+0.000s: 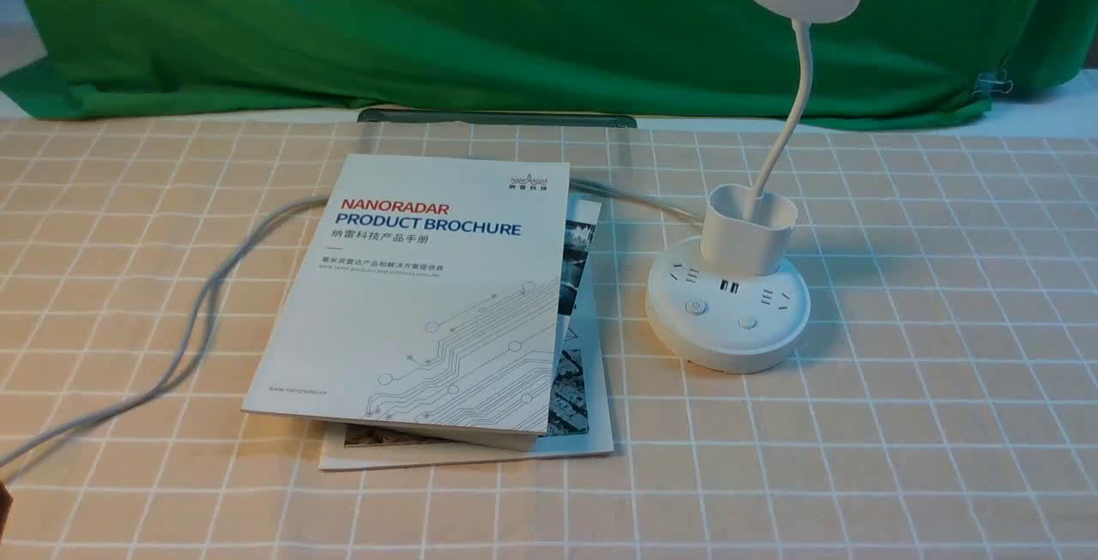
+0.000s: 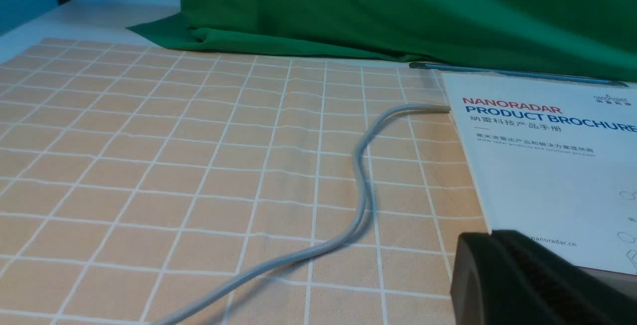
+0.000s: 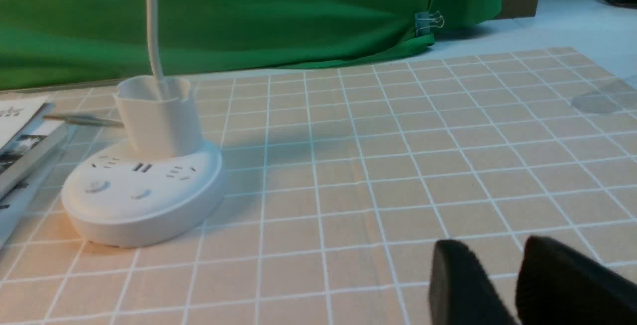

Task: Turn on the table lamp on the light coffee tablecloth with your hand.
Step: 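Press the button on the base of the white desk lamp with the right gripper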

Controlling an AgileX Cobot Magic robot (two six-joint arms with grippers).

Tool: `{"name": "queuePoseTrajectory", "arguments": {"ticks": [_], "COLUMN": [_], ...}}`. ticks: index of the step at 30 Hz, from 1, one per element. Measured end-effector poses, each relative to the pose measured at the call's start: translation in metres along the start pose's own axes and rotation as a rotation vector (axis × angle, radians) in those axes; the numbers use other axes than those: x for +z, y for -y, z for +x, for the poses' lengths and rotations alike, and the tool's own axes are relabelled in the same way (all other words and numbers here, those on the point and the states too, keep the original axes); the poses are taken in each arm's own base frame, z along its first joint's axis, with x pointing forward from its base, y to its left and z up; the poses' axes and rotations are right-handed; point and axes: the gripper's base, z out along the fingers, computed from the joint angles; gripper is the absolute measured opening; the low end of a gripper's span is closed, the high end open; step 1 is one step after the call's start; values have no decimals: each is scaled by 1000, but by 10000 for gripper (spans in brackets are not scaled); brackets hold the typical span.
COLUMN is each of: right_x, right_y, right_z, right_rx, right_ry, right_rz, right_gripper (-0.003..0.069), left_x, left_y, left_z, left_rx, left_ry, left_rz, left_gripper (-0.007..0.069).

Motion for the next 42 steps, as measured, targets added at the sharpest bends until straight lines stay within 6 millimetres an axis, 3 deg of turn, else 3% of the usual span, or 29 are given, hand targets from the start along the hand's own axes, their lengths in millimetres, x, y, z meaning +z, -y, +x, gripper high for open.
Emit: {"name": "queuePoseTrajectory", "arguments": {"ticks": [29,32,33,35,36,37,39,42], "right_x": [0,0,0,0,0,0,0,0], "right_y": [0,-1,-2,-4,-4,-6,-6,-6], "right_z": [0,0,0,0,0,0,0,0], "right_rx": [13,134,336,596,622,814,965,994], "right_ry": [0,-2,-6,-15,-16,-25,-29,-28], "right_rz": [0,-8,-24,-44,-46,-57,-62,-60], "right_gripper": [241,241,241,241,241,241,241,241], "left_x": [0,0,0,0,0,0,0,0], "left_y": [0,0,0,0,0,0,0,0], "left_z": [0,0,0,0,0,0,0,0], "left_rx": [0,7,14,17,17,18,18,18], "left_ry": [0,0,0,0,0,0,0,0], "left_rz": [0,-2,-3,-4,-4,-4,-4,-4], "left_gripper": [21,21,21,21,21,21,21,21]}}
